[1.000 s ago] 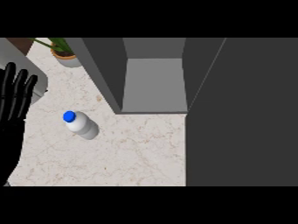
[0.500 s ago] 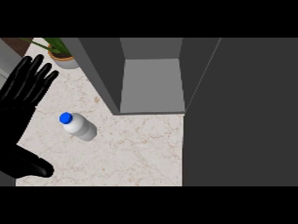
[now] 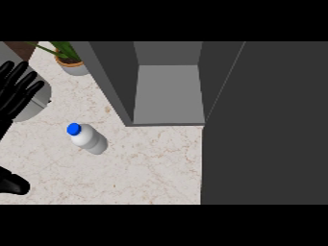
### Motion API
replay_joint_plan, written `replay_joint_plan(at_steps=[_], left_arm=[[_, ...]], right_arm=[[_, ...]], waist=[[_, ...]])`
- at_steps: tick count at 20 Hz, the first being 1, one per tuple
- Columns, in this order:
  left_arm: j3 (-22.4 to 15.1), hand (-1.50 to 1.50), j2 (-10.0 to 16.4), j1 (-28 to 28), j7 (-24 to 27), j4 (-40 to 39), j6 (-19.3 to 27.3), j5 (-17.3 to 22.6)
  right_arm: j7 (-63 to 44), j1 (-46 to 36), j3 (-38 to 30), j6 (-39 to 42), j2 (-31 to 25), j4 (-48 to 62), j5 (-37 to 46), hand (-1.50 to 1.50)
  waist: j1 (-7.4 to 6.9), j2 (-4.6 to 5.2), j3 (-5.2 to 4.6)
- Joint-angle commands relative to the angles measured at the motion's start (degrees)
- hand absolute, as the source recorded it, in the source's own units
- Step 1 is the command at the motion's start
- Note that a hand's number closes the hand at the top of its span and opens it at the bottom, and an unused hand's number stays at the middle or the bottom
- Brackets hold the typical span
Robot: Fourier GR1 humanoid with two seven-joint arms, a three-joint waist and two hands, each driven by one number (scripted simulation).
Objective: Pick up the bottled water, place it into the cabinet and close the cabinet
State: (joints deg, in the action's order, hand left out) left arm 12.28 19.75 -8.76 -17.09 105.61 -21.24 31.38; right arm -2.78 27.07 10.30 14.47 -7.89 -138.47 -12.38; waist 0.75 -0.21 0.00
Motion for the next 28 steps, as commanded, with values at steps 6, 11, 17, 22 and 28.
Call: replay_joint_plan(at_steps=[6, 11, 17, 22, 28], left_arm=[[-0.66, -1.50, -1.26, 0.95, 6.37, -10.85, -3.39, -8.41], [0.16, -1.50, 0.50, -0.83, 4.80, -15.36, -4.32, -7.83], [-1.26, -1.50, -0.97, -1.11, 13.73, -31.58, -9.97, -12.71], [0.52, -1.50, -0.31, -5.49, 19.32, -44.25, -10.85, -15.21], [-1.56, -1.50, -1.51, -10.70, 31.27, -60.43, -9.99, -24.00]], right_arm=[[-0.21, 8.49, 3.69, 0.32, -0.38, -9.37, 1.94, -1.50], [2.23, 15.69, 5.18, 1.41, -2.03, -14.17, 1.46, -1.50], [7.49, 17.43, 8.86, 1.47, -1.61, -10.75, 7.42, -1.50], [9.05, 22.72, 6.78, 3.06, -4.06, -15.43, 3.62, -1.50], [11.90, 24.25, 9.53, 3.26, -4.41, -14.14, 7.43, -1.50]], waist=[[0.24, 0.18, -0.04], [0.64, 0.06, -0.04], [1.18, 0.25, -0.12], [1.69, 0.32, -0.14], [2.32, 0.57, -0.23]])
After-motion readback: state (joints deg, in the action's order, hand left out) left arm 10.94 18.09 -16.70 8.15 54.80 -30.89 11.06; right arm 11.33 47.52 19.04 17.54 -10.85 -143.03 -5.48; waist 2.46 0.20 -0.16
